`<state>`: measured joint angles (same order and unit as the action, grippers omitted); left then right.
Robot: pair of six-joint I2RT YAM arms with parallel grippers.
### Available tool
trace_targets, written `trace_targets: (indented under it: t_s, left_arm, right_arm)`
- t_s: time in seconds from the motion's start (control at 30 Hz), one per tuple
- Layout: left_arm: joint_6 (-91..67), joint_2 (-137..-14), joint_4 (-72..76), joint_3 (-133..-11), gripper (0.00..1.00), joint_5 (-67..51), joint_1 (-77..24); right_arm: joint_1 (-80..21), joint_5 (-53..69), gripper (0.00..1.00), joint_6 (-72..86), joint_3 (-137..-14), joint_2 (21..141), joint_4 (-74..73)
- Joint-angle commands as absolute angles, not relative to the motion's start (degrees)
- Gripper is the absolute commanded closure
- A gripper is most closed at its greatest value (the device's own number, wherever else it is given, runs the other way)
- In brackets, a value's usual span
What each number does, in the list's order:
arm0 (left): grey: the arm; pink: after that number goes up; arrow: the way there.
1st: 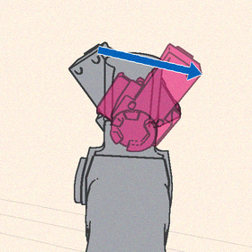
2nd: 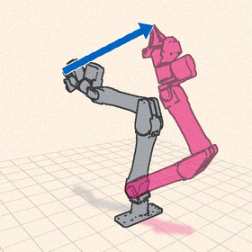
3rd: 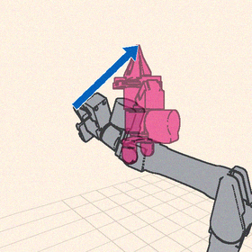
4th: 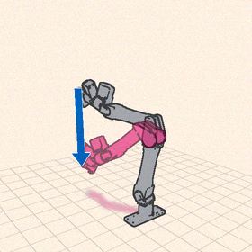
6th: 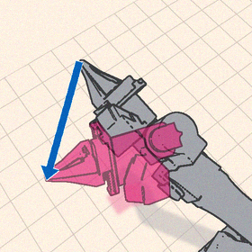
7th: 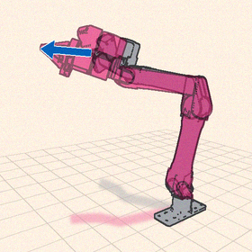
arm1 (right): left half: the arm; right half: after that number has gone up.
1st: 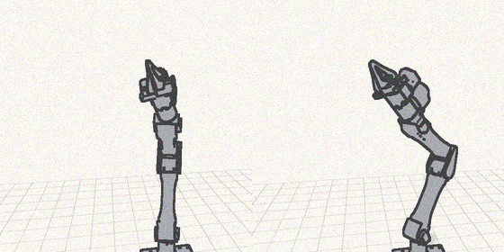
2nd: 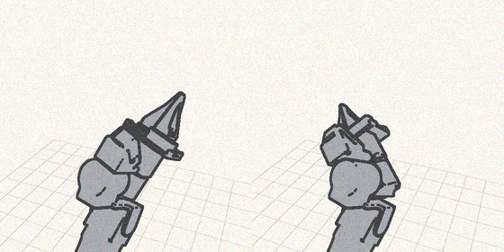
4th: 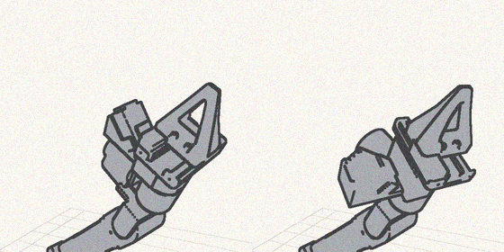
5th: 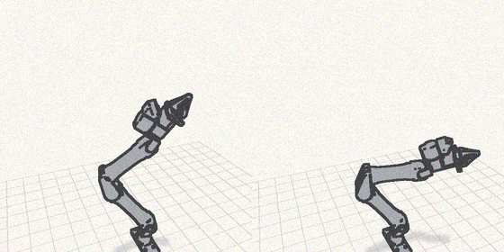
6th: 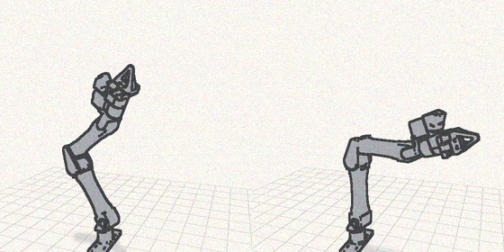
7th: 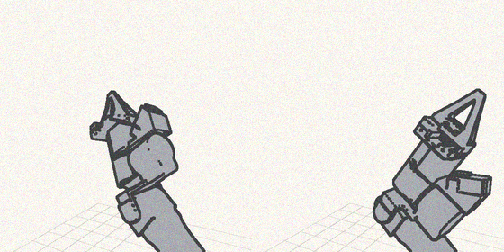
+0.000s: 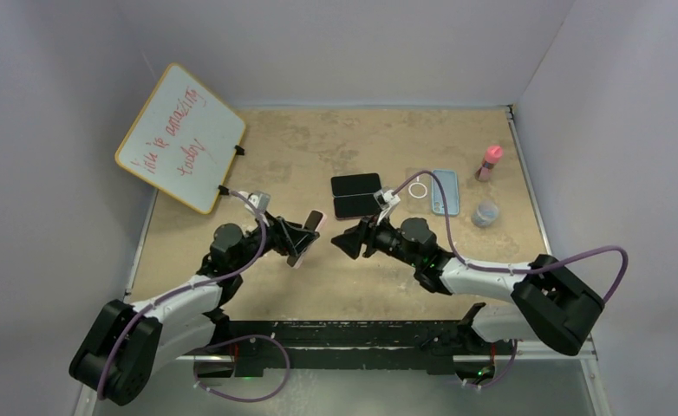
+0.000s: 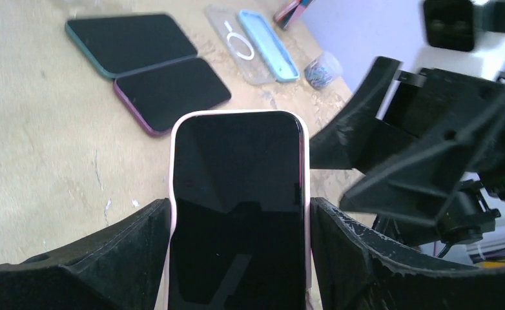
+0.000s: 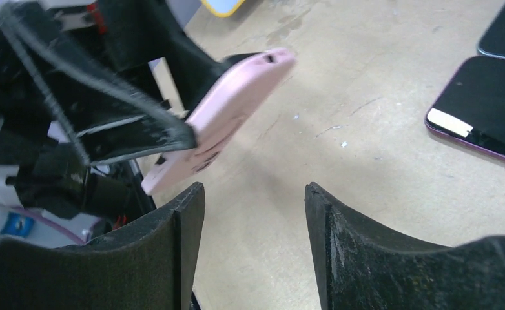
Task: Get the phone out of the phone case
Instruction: Remove the phone case from the phone.
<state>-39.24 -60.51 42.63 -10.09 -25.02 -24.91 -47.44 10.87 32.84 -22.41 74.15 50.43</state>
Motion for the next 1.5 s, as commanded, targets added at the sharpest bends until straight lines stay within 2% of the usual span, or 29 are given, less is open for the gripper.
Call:
trace_targets:
  t_s: [0.0, 0.43, 0.67, 0.8, 0.83, 0.9, 1.0, 1.07, 1.3, 1.33, 1.47]
  left_arm:
    - [-34.4, -55.5, 55.5, -7.6, 1.0, -24.4, -25.2]
    - [-32.2, -57.3, 67.9, -4.4, 1.0, -27.8, -26.1]
    - [-31.8, -56.1, 70.0, -3.3, 1.0, -28.6, -26.6]
    - [-31.3, -55.7, 65.5, -4.4, 1.0, -27.3, -26.7]
    - [-31.3, -55.5, 63.9, -4.7, 0.98, -26.5, -26.8]
    - [-31.5, -55.3, 58.8, -6.4, 0.87, -24.4, -27.1]
    - [-31.6, -55.7, 48.5, -9.6, 0.6, -20.8, -28.6]
    - [-31.1, -56.0, 40.6, -11.9, 0.48, -17.8, -30.6]
    - [-25.6, -57.7, 16.5, -21.0, 0.27, -2.2, -39.6]
    - [-25.2, -58.4, 14.1, -22.0, 0.2, -0.7, -40.6]
    - [-25.2, -61.7, 8.3, -24.2, 0.16, 3.7, -44.8]
  right_arm:
    - [-46.5, 7.1, 0.39, 41.9, -25.3, 73.7, 51.5]
    - [-46.5, 17.0, 0.32, 49.9, -30.5, 80.2, 60.7]
    - [-45.5, 15.3, 0.42, 49.7, -29.0, 79.5, 61.3]
    - [-45.4, 12.5, 0.41, 44.6, -28.6, 77.2, 53.7]
    - [-45.3, 11.2, 0.4, 43.2, -28.4, 76.5, 50.1]
    - [-44.7, 8.9, 0.36, 40.2, -28.2, 75.2, 43.8]
    - [-42.6, 7.6, 0.28, 36.8, -28.1, 74.3, 35.3]
    - [-40.6, 8.6, 0.25, 35.5, -27.8, 74.3, 31.8]
    - [-37.8, 14.1, 0.22, 34.2, -27.3, 77.1, 29.7]
    - [-37.8, 14.9, 0.23, 34.2, -27.5, 78.0, 30.1]
    - [-37.8, 17.6, 0.23, 34.3, -29.7, 82.4, 30.4]
